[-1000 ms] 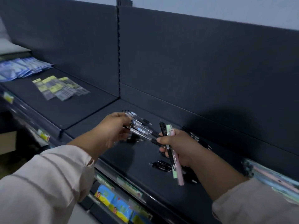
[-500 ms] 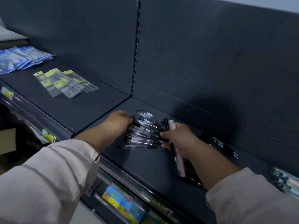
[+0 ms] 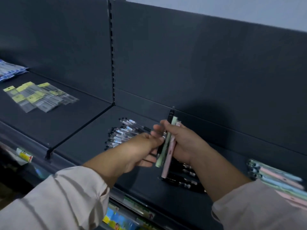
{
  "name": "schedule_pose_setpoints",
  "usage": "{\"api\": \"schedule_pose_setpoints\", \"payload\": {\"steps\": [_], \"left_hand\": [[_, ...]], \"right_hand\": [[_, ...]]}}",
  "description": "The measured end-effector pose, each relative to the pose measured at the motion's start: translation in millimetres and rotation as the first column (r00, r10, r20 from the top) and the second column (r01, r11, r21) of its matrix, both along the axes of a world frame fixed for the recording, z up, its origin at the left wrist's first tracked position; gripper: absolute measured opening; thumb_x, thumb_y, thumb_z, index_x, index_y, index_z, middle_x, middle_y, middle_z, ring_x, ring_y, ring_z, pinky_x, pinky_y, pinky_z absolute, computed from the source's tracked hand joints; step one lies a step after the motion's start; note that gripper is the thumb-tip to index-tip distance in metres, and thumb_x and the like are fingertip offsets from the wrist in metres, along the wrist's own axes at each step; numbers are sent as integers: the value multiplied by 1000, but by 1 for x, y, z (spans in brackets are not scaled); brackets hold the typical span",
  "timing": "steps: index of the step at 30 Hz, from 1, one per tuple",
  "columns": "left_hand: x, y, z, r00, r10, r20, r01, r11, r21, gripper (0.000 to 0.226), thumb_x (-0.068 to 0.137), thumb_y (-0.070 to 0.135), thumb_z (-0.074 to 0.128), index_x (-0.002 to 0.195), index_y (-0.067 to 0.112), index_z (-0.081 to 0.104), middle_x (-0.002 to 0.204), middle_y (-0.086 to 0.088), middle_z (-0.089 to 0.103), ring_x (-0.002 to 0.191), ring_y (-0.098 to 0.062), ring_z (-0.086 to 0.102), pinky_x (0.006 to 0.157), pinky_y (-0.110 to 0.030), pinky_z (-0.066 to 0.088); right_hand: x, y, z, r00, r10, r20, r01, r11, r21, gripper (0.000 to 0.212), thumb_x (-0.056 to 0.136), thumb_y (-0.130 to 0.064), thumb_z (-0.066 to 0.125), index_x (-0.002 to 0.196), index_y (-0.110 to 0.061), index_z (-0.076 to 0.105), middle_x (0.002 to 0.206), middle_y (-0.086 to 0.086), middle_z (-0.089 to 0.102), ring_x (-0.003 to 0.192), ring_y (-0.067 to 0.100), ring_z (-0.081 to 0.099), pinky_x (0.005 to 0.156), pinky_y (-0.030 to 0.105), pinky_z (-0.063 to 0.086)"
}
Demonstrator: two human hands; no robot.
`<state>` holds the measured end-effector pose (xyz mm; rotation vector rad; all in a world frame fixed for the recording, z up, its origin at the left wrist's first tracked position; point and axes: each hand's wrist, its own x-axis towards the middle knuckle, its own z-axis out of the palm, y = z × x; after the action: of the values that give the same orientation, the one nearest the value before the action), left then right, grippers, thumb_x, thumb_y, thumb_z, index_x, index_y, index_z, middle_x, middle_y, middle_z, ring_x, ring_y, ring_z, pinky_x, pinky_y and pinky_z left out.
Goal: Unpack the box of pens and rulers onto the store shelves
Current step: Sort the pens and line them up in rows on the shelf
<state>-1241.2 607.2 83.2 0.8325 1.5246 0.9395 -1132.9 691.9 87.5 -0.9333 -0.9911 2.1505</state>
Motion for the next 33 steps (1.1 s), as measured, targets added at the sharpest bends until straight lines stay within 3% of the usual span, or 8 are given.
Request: {"api": "schedule_pose_setpoints", "payload": {"steps": [4,7,13,15,19,23,29,33], "left_hand": [[29,7,1,995,-85,50,86,996,-19,28,92,35,58,108,12,62,102,-13,67,85,-22,64,84,-35,52],[55,12,3,991,-127,36,126,992,12,19,91,29,59,106,17,63,92,-3,70,78,-15,63,78,-30,51],[106,20,9,984,-144,102,144,990,0,13,96,28,52,101,21,63,79,0,68,67,-14,64,74,-40,56],[118,24,11,989,-128,77,130,991,-17,14,96,29,53,103,20,62,84,-4,62,67,-16,61,66,-35,57],[138,35,14,996,-82,-30,83,996,36,9,94,28,56,99,22,62,79,-1,56,62,-10,53,52,-21,41],[161,49,16,990,-80,-115,90,992,84,7,93,19,58,99,18,61,77,0,56,59,-8,50,42,-16,36],[210,68,22,980,-124,-158,145,981,129,13,94,21,56,82,21,60,73,1,57,58,-7,50,49,-18,37],[237,78,24,963,-89,-253,146,965,217,11,95,20,55,90,14,62,67,1,51,58,-9,45,51,-20,36]], "right_hand": [[35,3,3,1000,-22,-11,23,999,31,13,92,-18,58,105,-13,56,92,8,74,95,24,67,77,38,55],[60,6,3,999,-54,-9,54,998,29,17,92,-21,59,106,-12,59,95,8,74,99,25,67,79,38,55],[112,11,9,994,-105,41,101,991,92,22,92,-22,59,110,-9,59,90,10,71,81,25,66,74,37,57],[131,13,11,989,-122,85,110,986,125,17,93,-23,58,104,-10,60,85,9,66,71,20,64,63,30,57],[171,20,15,972,-156,178,122,975,187,12,94,-21,58,84,-16,61,76,2,65,67,14,61,62,27,50],[210,24,19,933,-261,248,208,953,220,13,92,-12,61,80,-15,56,63,0,61,52,9,54,43,19,42],[283,34,29,874,-385,298,331,919,215,9,91,-1,55,86,-8,56,64,8,57,44,7,48,35,15,34],[336,39,26,811,-454,369,393,890,231,9,92,-2,52,84,-3,56,69,11,57,51,10,47,37,18,35]]}}
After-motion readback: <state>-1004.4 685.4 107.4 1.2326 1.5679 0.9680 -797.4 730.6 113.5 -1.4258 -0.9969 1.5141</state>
